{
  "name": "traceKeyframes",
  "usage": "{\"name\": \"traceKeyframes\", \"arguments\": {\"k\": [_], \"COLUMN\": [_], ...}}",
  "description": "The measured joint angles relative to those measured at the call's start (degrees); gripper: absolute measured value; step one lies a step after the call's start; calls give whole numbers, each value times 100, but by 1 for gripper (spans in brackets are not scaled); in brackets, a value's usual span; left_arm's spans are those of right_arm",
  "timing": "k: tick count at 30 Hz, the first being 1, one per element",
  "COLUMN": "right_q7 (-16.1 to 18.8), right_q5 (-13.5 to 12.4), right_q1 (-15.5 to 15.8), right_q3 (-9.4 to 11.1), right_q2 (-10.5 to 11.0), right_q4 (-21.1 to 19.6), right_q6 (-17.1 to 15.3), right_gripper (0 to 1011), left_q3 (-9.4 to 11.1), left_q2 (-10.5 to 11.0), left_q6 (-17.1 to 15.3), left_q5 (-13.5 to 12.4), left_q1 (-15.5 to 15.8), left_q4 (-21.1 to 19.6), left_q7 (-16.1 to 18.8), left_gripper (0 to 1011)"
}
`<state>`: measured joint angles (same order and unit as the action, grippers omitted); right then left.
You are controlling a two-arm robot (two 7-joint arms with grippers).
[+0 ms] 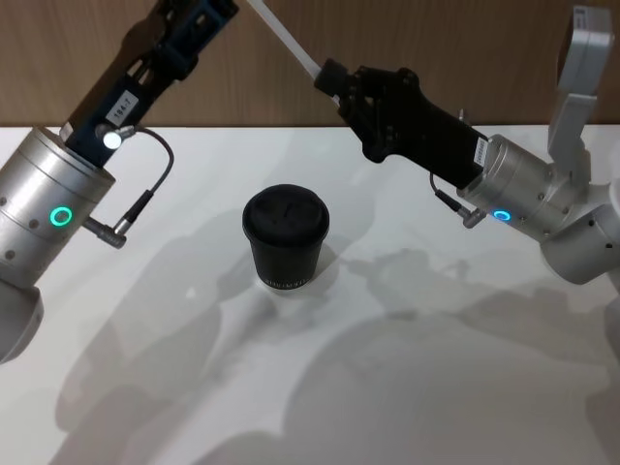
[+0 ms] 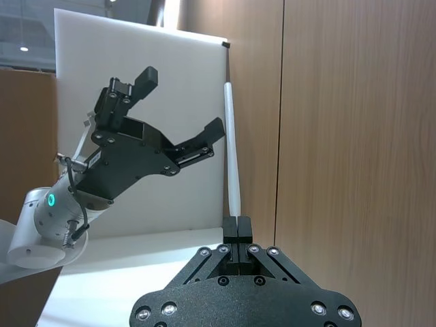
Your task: Pick up the straw with one hand, pass it to the other hand, and insert it into the cup.
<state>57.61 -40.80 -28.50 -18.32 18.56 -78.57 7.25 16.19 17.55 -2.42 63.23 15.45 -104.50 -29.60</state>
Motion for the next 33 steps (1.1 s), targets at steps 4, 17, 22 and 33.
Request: {"name": "traceKeyframes", "arguments": {"k": [4, 17, 22, 33], "right_q7": [0, 0, 0, 0], "right_q5": [0, 0, 0, 0], "right_q1": [0, 0, 0, 0], "right_q3": [0, 0, 0, 0], "right_q2": [0, 0, 0, 0], "right_q4": [0, 0, 0, 0], "right_q6": [0, 0, 0, 0], "right_gripper": [6, 6, 6, 6], "left_q3": [-6, 98, 158, 283], "left_q2": [2, 47, 52, 46], "left_q6": [0, -99, -171, -231], "left_q5": [37, 116, 130, 162], "left_q1": [7, 128, 215, 409], "left_q4": [16, 200, 322, 621], "left_q7": [50, 173, 233, 299], "left_gripper": [1001, 1002, 1002, 1002]}}
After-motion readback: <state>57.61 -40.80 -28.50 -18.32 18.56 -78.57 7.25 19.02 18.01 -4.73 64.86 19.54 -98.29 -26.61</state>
